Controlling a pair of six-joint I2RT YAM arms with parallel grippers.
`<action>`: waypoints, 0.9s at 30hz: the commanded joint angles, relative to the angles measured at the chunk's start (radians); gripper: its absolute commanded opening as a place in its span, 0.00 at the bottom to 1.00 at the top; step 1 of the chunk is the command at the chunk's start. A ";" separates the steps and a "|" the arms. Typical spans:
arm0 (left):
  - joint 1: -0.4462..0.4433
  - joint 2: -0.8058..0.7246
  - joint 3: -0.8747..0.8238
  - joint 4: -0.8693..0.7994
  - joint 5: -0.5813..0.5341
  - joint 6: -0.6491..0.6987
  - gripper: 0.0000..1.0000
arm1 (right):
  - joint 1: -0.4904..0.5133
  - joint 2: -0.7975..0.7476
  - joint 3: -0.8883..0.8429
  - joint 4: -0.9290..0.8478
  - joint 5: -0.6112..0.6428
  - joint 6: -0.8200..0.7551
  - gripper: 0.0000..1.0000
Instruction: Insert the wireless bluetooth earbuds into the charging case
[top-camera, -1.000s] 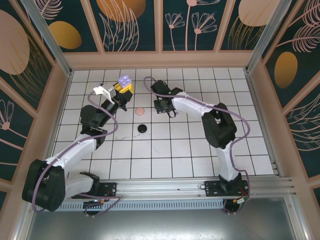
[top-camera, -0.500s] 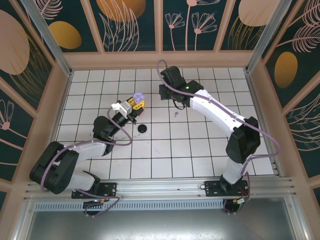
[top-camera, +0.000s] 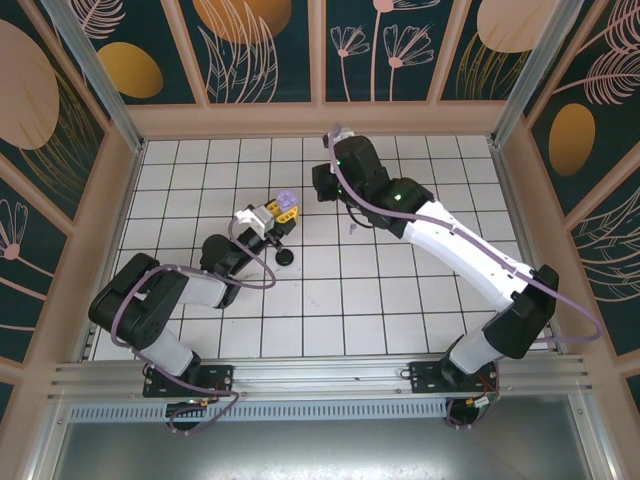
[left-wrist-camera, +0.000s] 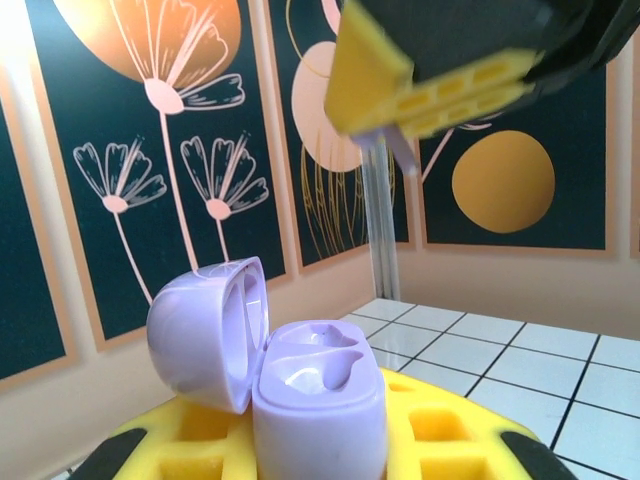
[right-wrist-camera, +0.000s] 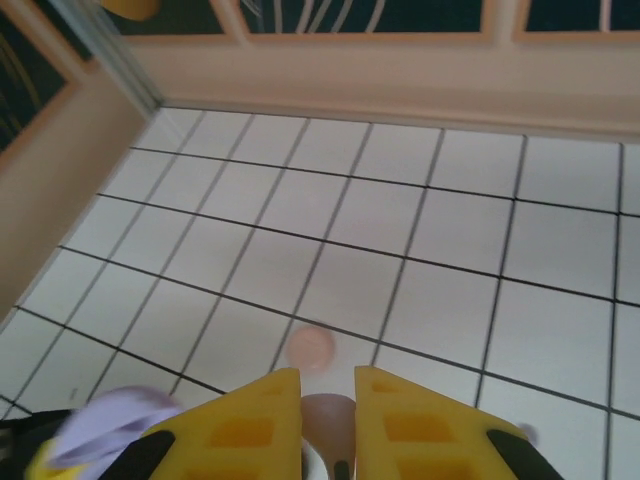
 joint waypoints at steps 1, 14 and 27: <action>-0.016 0.016 0.040 0.177 0.026 -0.020 0.00 | 0.037 -0.054 -0.053 0.129 0.005 -0.044 0.17; -0.032 0.002 0.076 0.154 0.091 -0.068 0.00 | 0.130 -0.158 -0.286 0.440 -0.018 -0.132 0.17; -0.039 -0.029 0.096 0.119 0.122 -0.083 0.00 | 0.132 -0.146 -0.329 0.497 -0.027 -0.110 0.17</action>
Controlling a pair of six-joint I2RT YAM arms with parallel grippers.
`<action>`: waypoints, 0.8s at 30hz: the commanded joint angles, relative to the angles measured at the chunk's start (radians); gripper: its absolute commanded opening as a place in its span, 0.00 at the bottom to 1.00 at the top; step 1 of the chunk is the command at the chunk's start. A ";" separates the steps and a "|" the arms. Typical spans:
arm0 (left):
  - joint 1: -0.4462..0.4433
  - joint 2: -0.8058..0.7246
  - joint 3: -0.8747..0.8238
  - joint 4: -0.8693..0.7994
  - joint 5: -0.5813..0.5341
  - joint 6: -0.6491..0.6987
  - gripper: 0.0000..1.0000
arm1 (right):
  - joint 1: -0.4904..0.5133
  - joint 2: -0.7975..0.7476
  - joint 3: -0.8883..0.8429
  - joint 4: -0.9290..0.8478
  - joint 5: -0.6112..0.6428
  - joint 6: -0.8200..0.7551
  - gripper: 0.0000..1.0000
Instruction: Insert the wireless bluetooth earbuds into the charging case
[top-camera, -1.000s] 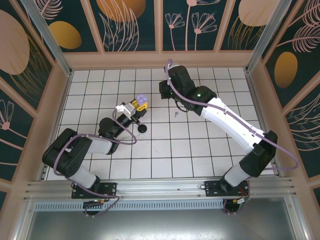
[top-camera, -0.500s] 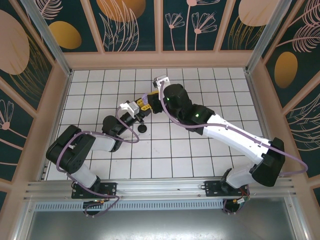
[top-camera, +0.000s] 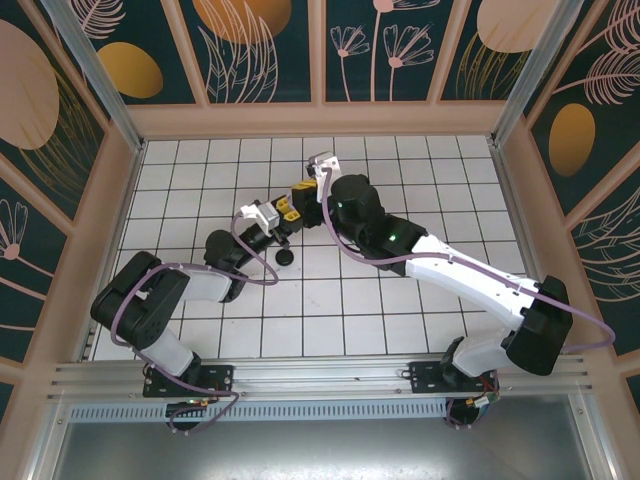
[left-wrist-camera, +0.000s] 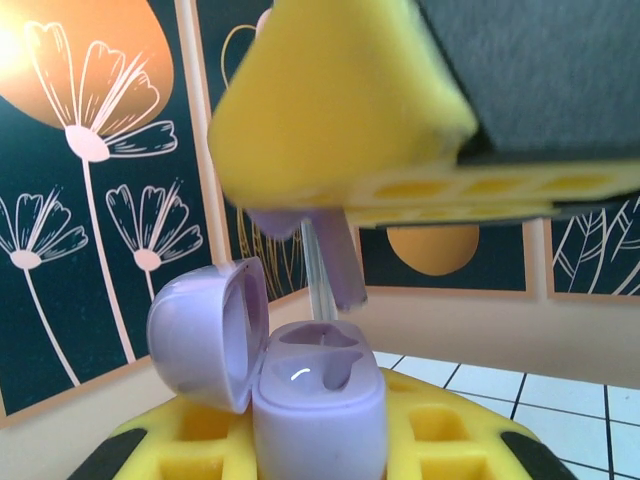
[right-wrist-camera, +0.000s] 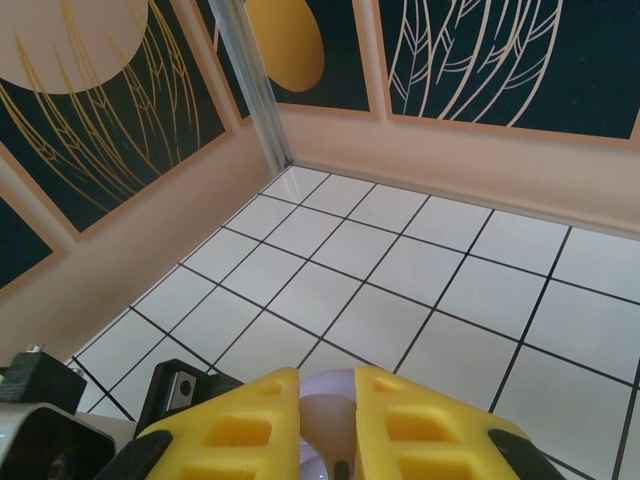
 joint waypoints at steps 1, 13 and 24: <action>-0.008 -0.027 0.024 0.100 0.024 -0.019 0.00 | 0.008 -0.023 -0.016 0.054 -0.009 -0.001 0.17; -0.007 -0.041 0.030 0.086 0.029 -0.017 0.00 | 0.008 -0.015 -0.028 0.048 -0.021 0.010 0.16; -0.008 -0.044 0.039 0.069 0.032 -0.019 0.00 | 0.008 -0.011 -0.050 0.028 -0.071 0.007 0.15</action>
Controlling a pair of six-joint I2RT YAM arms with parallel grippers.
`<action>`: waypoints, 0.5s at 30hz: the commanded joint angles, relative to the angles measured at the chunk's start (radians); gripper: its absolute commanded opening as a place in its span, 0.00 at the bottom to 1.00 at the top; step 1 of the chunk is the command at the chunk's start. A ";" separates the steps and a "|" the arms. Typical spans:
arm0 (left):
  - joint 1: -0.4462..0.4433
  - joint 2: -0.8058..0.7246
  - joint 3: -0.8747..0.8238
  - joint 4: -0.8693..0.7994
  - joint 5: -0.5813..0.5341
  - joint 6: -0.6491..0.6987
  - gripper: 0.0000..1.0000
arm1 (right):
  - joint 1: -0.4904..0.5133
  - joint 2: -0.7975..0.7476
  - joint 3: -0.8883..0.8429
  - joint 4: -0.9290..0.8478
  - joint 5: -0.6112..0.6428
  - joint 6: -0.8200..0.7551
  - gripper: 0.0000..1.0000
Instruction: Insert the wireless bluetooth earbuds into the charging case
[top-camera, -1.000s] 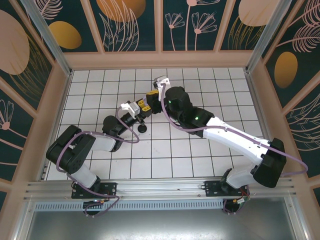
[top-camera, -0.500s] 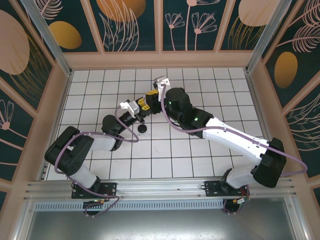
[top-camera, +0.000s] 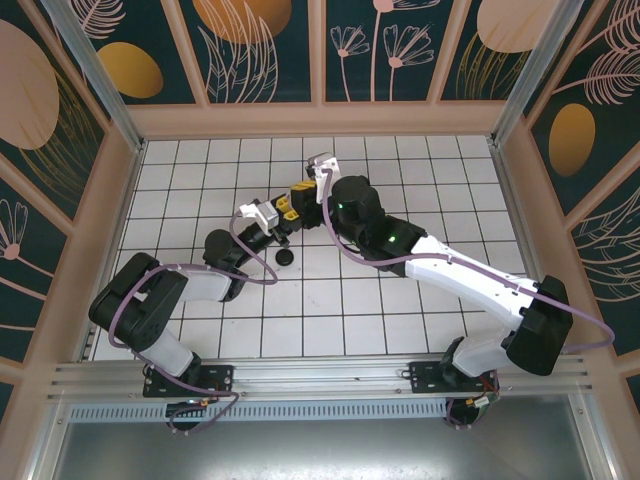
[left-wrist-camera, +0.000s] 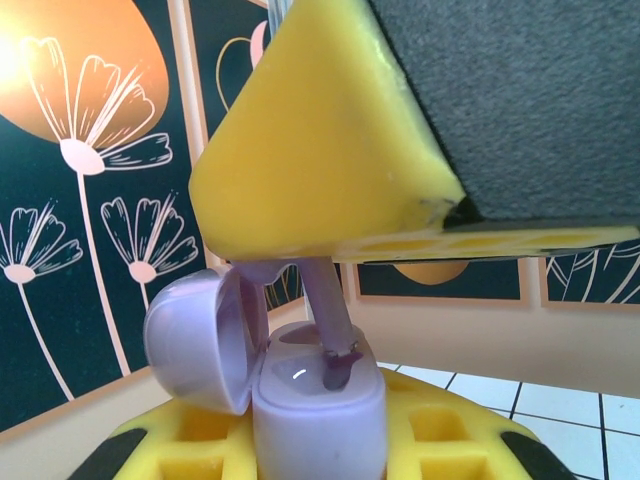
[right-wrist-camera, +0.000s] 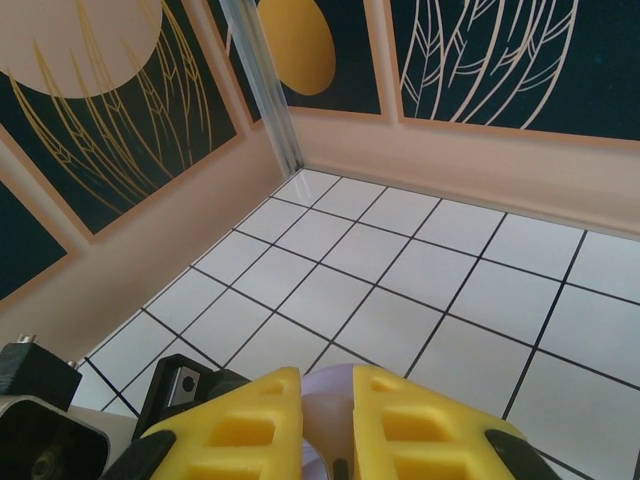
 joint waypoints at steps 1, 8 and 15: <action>-0.006 -0.033 0.034 0.070 0.023 -0.014 0.00 | 0.009 -0.014 -0.037 -0.002 -0.052 0.004 0.15; -0.006 -0.037 0.037 0.063 0.028 -0.013 0.00 | 0.007 -0.019 -0.049 -0.009 -0.048 0.000 0.15; -0.006 -0.053 0.042 0.045 0.035 -0.006 0.00 | 0.005 -0.031 -0.073 -0.041 -0.002 -0.025 0.14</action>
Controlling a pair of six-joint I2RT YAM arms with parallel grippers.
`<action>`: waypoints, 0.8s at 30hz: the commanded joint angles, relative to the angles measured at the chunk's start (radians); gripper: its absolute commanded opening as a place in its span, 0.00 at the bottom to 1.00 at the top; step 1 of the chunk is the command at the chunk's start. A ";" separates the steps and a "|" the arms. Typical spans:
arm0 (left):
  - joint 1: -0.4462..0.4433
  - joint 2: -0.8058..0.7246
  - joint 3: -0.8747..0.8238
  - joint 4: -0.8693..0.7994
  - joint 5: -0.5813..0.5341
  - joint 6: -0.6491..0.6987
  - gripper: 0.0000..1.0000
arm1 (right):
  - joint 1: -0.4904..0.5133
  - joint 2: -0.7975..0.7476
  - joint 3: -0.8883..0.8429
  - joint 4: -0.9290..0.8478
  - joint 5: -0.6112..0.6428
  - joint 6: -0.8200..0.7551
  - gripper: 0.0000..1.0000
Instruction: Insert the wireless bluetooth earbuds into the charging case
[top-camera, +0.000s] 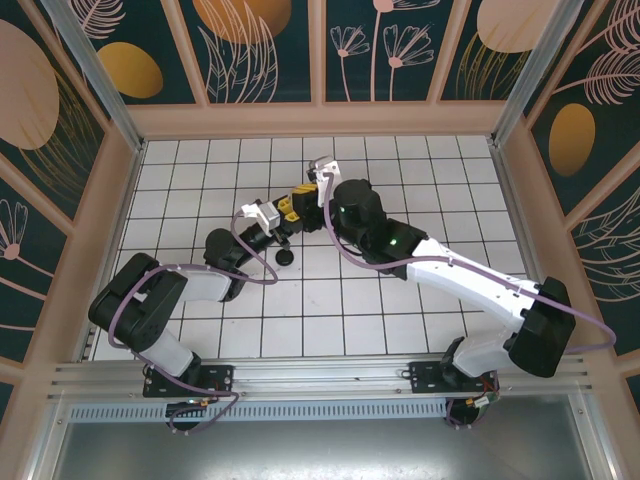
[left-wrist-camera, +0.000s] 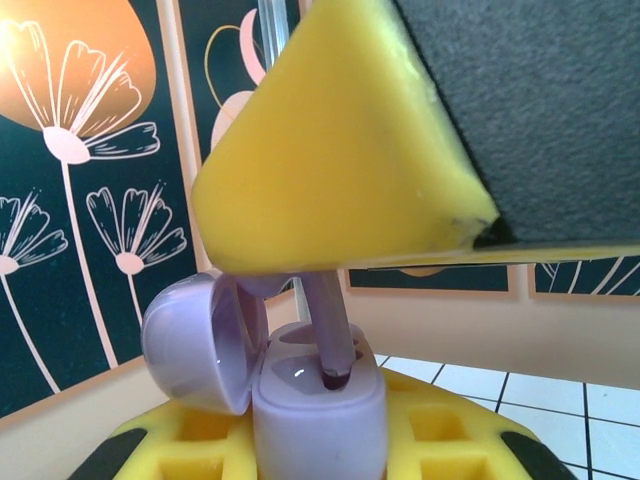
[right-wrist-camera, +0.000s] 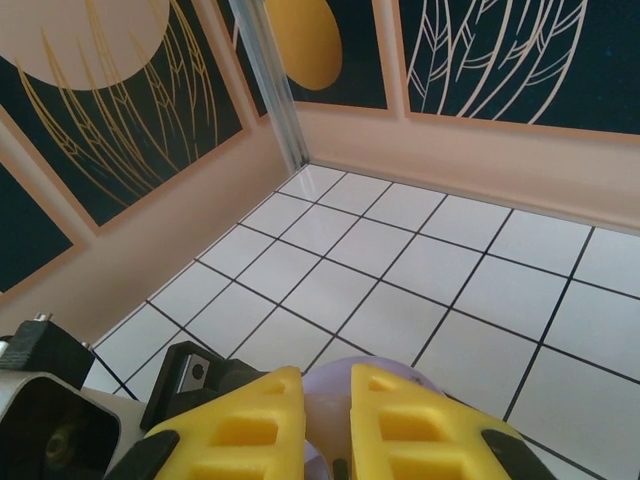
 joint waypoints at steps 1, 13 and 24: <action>-0.006 -0.050 0.040 0.070 0.012 -0.004 0.00 | 0.004 -0.014 -0.040 -0.064 0.013 -0.018 0.14; -0.006 -0.055 0.054 0.043 0.019 -0.008 0.00 | 0.002 0.006 -0.024 -0.079 -0.051 -0.017 0.30; -0.006 -0.008 0.016 0.119 -0.079 -0.008 0.00 | -0.027 -0.085 0.104 -0.148 0.009 0.069 0.62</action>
